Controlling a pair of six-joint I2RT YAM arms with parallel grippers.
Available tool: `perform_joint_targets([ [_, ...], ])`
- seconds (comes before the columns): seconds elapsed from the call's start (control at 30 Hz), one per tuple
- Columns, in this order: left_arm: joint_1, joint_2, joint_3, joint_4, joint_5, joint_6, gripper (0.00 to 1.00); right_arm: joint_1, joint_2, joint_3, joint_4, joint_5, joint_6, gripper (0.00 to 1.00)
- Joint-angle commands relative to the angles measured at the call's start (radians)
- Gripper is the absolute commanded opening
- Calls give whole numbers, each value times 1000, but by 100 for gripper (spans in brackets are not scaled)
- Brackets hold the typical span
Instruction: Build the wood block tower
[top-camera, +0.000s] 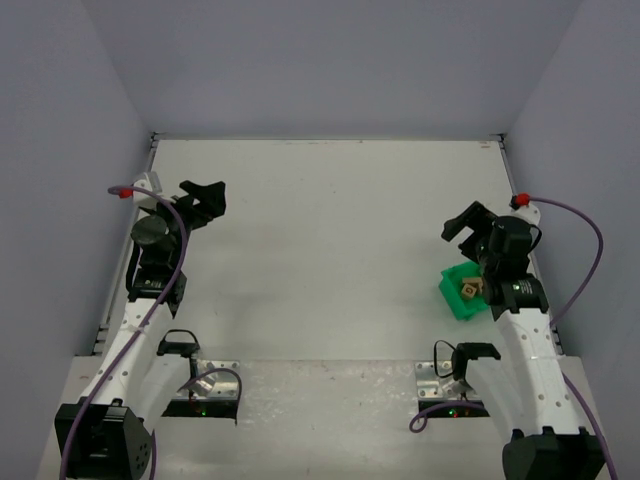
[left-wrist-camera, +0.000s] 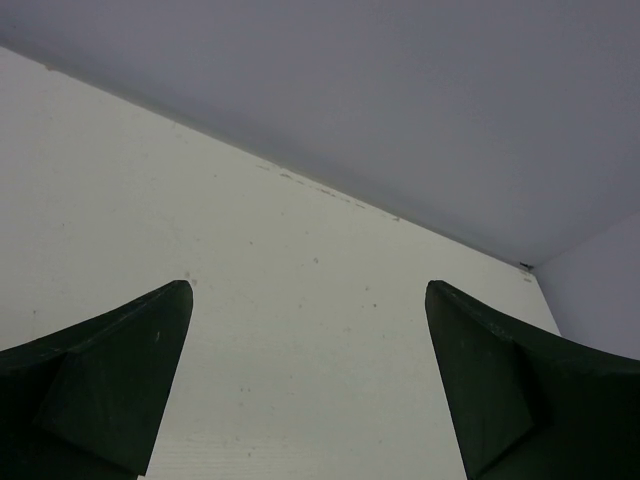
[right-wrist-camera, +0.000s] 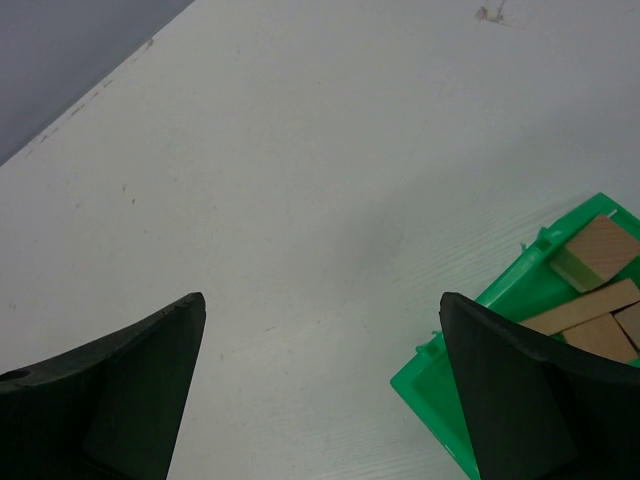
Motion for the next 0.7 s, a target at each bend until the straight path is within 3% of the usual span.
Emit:
perform_joint_targets([
  [0.0, 8, -19, 25, 9, -7, -5, 100, 3, 12, 49, -59, -43, 13, 99],
  [0.1, 8, -18, 30, -5, -12, -6, 100, 3, 28, 69, -196, -69, 17, 99],
  [0.33, 8, -15, 42, -27, -30, -6, 100, 3, 11, 53, -572, 70, 79, 99],
  [0.67, 8, 12, 56, -41, -30, -9, 100, 0, -17, 106, -743, 343, 153, 99],
])
